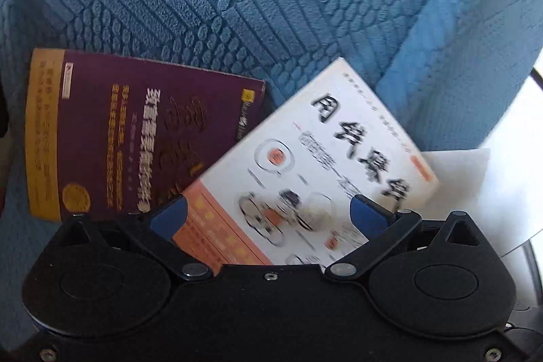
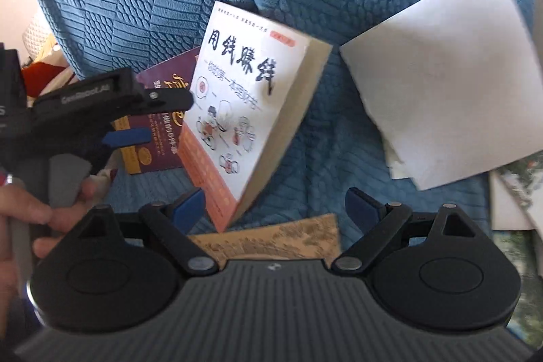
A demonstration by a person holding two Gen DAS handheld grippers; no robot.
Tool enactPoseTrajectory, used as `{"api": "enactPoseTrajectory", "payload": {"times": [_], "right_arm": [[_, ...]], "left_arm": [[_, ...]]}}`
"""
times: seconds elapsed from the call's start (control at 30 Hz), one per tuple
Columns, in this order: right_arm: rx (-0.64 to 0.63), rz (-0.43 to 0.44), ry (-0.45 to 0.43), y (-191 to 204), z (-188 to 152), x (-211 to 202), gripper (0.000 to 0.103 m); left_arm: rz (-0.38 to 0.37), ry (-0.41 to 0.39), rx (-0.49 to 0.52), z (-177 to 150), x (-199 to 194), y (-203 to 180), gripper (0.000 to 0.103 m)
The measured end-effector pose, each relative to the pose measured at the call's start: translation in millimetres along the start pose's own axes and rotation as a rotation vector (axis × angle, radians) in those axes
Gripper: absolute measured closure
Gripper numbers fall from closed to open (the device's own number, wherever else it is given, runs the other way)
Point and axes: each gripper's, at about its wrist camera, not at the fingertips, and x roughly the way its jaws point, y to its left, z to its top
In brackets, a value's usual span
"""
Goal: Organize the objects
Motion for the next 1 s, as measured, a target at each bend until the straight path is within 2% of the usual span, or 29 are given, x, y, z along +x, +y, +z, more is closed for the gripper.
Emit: {"api": "enactPoseTrajectory", "payload": {"times": [0.17, 0.23, 0.33, 0.4, 0.53, 0.67, 0.9, 1.0], "right_arm": [[0.026, 0.038, 0.036, 5, 10, 24, 0.013], [0.035, 0.054, 0.05, 8, 13, 32, 0.013], [0.033, 0.082, 0.063, 11, 16, 43, 0.014], [0.028, 0.077, 0.07, 12, 18, 51, 0.017], [0.036, 0.086, 0.083, 12, 20, 67, 0.023], [0.003, 0.061, 0.089, 17, 20, 79, 0.024], [0.077, 0.074, 0.089, 6, 19, 96, 0.032], [0.019, 0.051, 0.073, 13, 20, 99, 0.032]], "left_arm": [[0.019, 0.046, 0.031, 12, 21, 10, 0.002], [0.022, 0.05, 0.086, 12, 23, 9, 0.002], [-0.02, 0.073, 0.12, 11, 29, 8, 0.001], [-0.027, 0.089, 0.117, 12, 35, 9, 0.001], [0.005, 0.088, 0.128, 14, 50, 13, 0.001], [-0.021, 0.093, 0.13, 15, 61, 19, 0.0], [-0.059, 0.099, 0.128, 21, 70, 33, 0.0], [-0.07, 0.098, 0.148, 23, 76, 31, 0.001]]}}
